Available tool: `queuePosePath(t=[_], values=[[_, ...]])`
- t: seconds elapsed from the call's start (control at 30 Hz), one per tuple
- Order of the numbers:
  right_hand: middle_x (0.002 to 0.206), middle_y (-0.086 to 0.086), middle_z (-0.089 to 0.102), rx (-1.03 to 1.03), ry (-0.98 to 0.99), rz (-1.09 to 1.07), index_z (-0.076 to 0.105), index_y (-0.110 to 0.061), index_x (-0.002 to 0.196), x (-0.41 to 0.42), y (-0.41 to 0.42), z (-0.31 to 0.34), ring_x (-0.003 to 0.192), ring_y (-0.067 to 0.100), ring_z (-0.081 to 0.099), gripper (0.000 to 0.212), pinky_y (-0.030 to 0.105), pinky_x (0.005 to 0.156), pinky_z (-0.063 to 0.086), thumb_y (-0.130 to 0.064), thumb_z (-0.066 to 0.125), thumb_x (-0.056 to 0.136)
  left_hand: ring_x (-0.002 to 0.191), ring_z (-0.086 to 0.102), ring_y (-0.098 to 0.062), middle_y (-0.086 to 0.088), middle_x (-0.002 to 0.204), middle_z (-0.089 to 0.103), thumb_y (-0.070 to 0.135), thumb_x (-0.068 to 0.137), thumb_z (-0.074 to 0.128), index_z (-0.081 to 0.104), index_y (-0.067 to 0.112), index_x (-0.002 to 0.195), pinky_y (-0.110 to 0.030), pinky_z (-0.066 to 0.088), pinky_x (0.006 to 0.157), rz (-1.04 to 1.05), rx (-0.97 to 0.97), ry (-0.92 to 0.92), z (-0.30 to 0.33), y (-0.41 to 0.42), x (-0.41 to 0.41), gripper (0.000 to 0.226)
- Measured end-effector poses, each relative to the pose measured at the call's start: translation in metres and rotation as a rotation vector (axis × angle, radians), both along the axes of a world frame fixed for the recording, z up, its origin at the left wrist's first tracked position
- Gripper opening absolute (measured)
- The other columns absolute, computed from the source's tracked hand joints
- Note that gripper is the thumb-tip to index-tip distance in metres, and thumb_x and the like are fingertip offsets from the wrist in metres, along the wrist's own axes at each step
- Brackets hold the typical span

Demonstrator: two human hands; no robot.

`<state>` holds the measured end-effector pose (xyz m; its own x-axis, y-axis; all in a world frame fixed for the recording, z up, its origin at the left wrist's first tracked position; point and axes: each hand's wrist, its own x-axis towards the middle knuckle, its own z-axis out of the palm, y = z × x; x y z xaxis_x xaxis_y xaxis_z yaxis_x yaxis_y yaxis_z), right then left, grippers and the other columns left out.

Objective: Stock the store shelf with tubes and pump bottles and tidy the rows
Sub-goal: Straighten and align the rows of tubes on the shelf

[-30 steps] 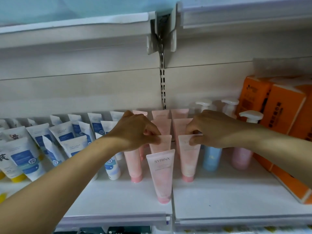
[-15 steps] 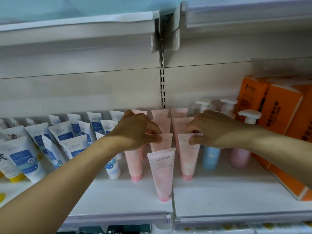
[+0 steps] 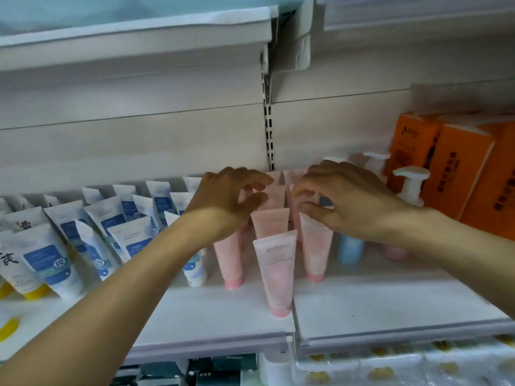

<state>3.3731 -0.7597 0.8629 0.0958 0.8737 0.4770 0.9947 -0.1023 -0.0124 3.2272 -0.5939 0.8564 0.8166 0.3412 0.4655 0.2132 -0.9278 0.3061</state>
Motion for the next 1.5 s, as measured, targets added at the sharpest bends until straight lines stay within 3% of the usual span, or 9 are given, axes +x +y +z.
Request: queuePosePath(t=[0.17,0.33,0.5,0.63,0.77,1.0,1.13,1.3,1.5], values=[[0.078,-0.016,0.049,0.166,0.18,-0.035,0.055,-0.023,0.099,-0.025,-0.011,-0.026,0.066,0.009,0.046,0.011,0.03,0.06,0.043,-0.027,0.059,0.09,0.081,0.055,0.001,0.009,0.095,0.063,0.01,0.093,0.058,0.061,0.022,0.106,-0.005,0.037,0.067,-0.056,-0.232,-0.318,-0.011,-0.014,-0.024,0.018],[0.069,-0.013,0.052,0.233,0.408,-0.094,0.049,-0.022,0.094,-0.044,-0.021,-0.067,0.062,0.008,0.053,0.015,0.035,0.057,0.048,-0.024,0.059,0.084,0.075,0.06,-0.011,0.016,0.081,0.062,0.02,0.097,0.054,0.053,0.027,0.095,-0.018,0.045,0.067,-0.094,-0.423,-0.473,-0.035,-0.033,-0.051,0.007],[0.082,-0.013,0.057,0.094,0.674,-0.132,0.048,-0.033,0.089,-0.054,-0.024,-0.116,0.071,0.007,0.055,0.023,0.036,0.067,0.052,-0.034,0.068,0.076,0.08,0.061,-0.02,0.009,0.093,0.061,0.036,0.089,0.057,0.051,0.035,0.098,-0.041,0.055,0.071,-0.079,-0.6,-0.37,-0.089,-0.048,-0.067,0.011],[0.093,-0.014,0.062,0.004,0.842,-0.142,0.057,-0.033,0.104,-0.059,-0.015,-0.143,0.074,0.007,0.057,0.043,0.029,0.069,0.051,-0.046,0.076,0.067,0.089,0.062,-0.002,0.011,0.116,0.062,0.026,0.092,0.061,0.053,0.026,0.119,-0.027,0.055,0.082,-0.011,-0.68,-0.071,-0.124,-0.052,-0.064,0.028],[0.082,-0.012,0.064,-0.002,0.863,-0.122,0.059,-0.03,0.1,-0.065,-0.005,-0.152,0.07,0.003,0.057,0.037,0.027,0.065,0.05,-0.042,0.077,0.07,0.09,0.066,0.002,0.015,0.11,0.069,0.017,0.093,0.061,0.061,0.024,0.119,-0.015,0.05,0.079,-0.029,-0.775,-0.001,-0.132,-0.058,-0.058,0.027],[0.083,-0.015,0.067,0.058,0.808,-0.155,0.059,-0.032,0.099,-0.07,-0.003,-0.155,0.073,0.004,0.062,0.04,0.03,0.066,0.053,-0.051,0.062,0.063,0.087,0.067,0.002,0.015,0.098,0.072,0.01,0.09,0.061,0.067,0.024,0.112,-0.018,0.052,0.082,0.025,-0.791,-0.061,-0.135,-0.07,-0.055,0.026],[0.07,-0.009,0.061,0.088,0.756,-0.236,0.056,-0.029,0.088,-0.063,-0.019,-0.155,0.063,0.009,0.055,0.029,0.03,0.058,0.048,-0.039,0.073,0.067,0.09,0.061,0.007,0.017,0.107,0.065,0.019,0.092,0.061,0.062,0.025,0.111,-0.014,0.05,0.082,0.113,-0.78,-0.089,-0.14,-0.077,-0.051,0.019],[0.067,-0.011,0.058,0.079,0.763,-0.338,0.049,-0.032,0.078,-0.045,-0.044,-0.153,0.06,0.007,0.051,0.03,0.024,0.056,0.041,-0.032,0.079,0.07,0.099,0.057,-0.002,0.012,0.11,0.055,0.021,0.091,0.063,0.053,0.031,0.103,-0.031,0.05,0.093,0.176,-0.72,-0.11,-0.147,-0.081,-0.045,0.019],[0.069,-0.01,0.058,0.086,0.793,-0.38,0.054,-0.028,0.084,-0.035,-0.051,-0.156,0.061,0.007,0.05,0.03,0.025,0.057,0.041,-0.033,0.08,0.07,0.102,0.057,-0.003,0.013,0.11,0.055,0.024,0.091,0.063,0.053,0.027,0.11,-0.032,0.049,0.095,0.194,-0.732,-0.097,-0.148,-0.082,-0.042,0.022]])
